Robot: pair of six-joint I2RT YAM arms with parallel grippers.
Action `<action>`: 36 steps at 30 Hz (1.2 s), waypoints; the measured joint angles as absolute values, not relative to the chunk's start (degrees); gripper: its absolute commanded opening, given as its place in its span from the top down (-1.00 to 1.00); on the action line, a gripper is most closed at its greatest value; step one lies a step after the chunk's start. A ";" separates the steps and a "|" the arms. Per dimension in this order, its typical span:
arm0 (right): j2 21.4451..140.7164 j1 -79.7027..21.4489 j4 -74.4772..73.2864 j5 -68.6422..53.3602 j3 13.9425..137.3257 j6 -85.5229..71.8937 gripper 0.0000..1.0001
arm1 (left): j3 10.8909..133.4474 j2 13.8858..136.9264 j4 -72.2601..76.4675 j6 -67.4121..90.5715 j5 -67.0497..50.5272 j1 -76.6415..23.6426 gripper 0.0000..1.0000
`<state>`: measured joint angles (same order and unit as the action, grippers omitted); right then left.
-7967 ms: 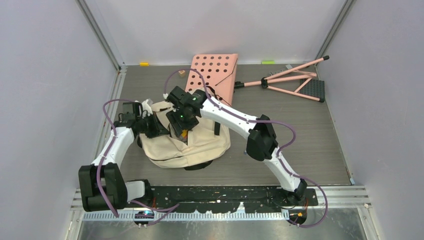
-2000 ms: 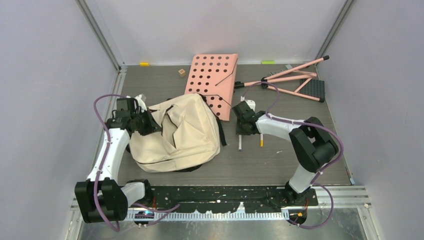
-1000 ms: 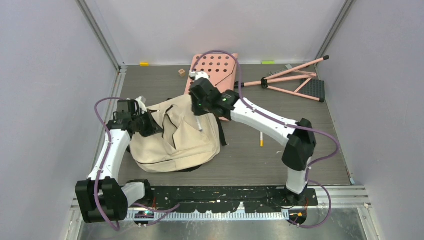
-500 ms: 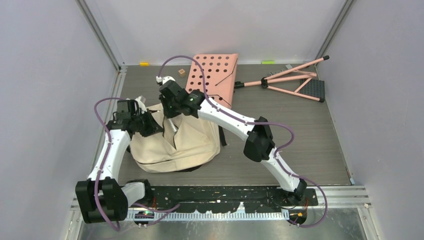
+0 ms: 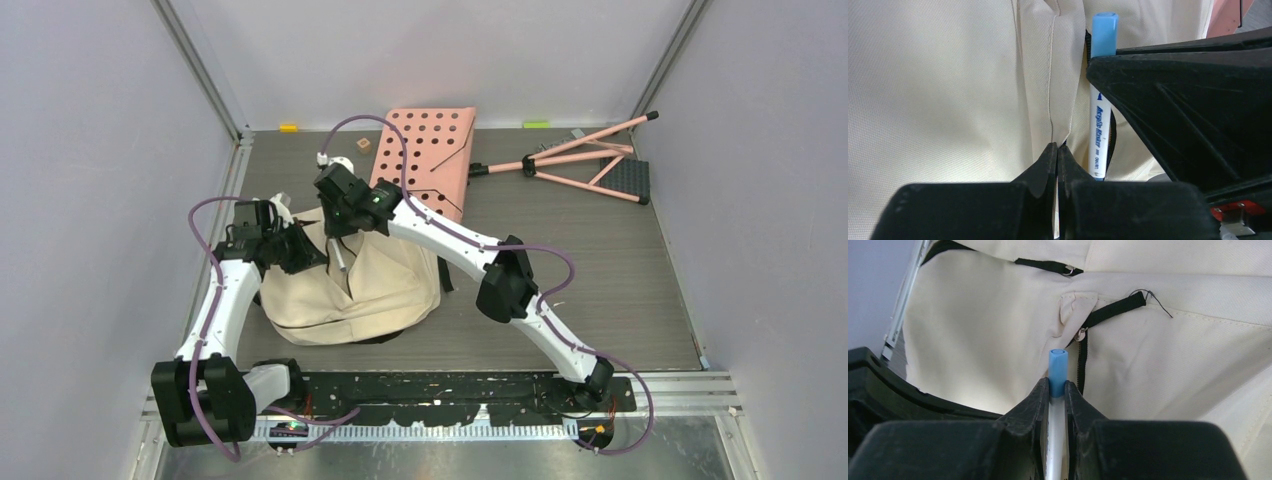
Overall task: Pack the student bag
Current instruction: Place the stationery in the student bag, then pick up the stationery from the center of the board.
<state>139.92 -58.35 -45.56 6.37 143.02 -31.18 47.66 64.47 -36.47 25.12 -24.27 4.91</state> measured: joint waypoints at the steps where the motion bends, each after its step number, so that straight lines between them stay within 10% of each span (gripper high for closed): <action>1: 140.27 -58.37 -45.60 6.37 143.50 -31.99 0.99 | 47.66 64.47 -36.47 25.12 -24.29 4.91 1.00; 7: 141.03 -58.39 -47.11 6.33 143.59 -34.85 0.97 | 47.66 64.47 -36.42 25.19 -24.29 4.97 1.00; 17: 141.05 -58.61 -48.27 6.26 143.57 -34.83 0.11 | 47.66 64.47 -36.38 25.28 -24.49 5.02 1.00; 36: 116.66 -56.49 -42.35 13.28 118.50 -20.49 -0.21 | 47.77 64.47 -37.30 23.27 -23.07 5.39 1.00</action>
<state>116.66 -56.49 -42.35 13.28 118.50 -20.49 47.77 64.47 -37.30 23.27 -23.07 5.39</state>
